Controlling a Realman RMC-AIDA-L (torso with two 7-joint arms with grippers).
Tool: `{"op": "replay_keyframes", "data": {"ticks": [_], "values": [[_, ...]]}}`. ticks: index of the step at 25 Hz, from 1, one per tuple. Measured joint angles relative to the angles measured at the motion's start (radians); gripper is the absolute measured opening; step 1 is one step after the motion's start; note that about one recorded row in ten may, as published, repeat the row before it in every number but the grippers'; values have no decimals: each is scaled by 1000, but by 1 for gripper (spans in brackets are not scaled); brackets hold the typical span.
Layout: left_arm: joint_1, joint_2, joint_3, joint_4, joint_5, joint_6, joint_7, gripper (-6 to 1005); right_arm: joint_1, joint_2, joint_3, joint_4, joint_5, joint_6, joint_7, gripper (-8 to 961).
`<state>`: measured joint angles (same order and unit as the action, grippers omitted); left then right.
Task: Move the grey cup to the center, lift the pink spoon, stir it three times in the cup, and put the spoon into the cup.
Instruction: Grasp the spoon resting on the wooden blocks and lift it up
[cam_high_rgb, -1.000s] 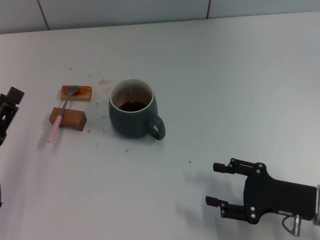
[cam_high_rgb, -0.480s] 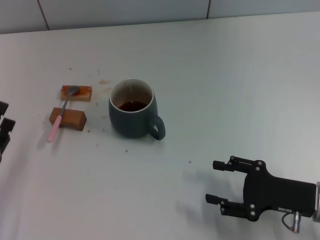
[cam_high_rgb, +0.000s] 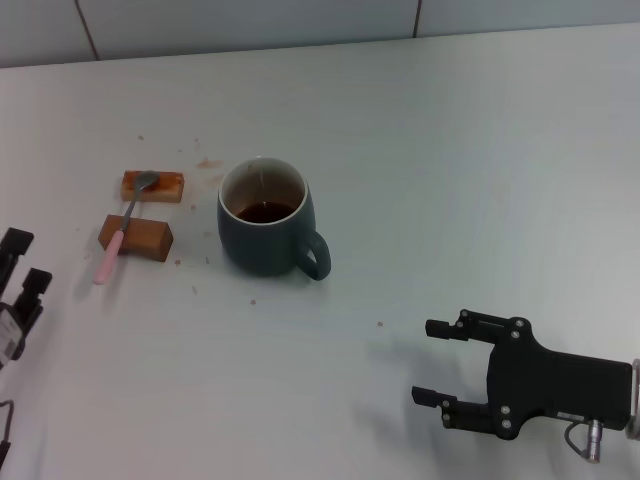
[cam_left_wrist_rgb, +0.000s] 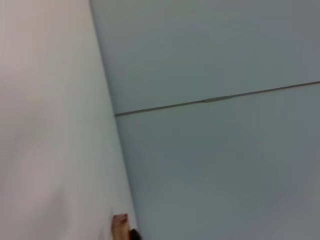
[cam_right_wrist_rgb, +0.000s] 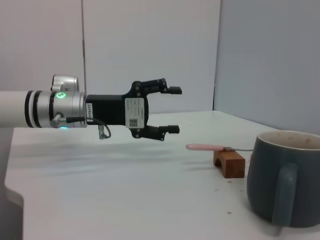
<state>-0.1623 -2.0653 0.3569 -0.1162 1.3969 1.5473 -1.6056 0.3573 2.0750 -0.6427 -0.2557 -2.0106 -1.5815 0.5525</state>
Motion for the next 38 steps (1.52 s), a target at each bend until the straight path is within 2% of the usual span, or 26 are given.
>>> {"op": "replay_keyframes", "data": {"ticks": [18,38], "values": [[-51,-4,28,-27,4,-129,-96,837,8,1,0,-1,-1,4,0,716],[-106,-7,20,-55,4,-177,-106,806,26,1,2,0,1,9,6,716]]}}
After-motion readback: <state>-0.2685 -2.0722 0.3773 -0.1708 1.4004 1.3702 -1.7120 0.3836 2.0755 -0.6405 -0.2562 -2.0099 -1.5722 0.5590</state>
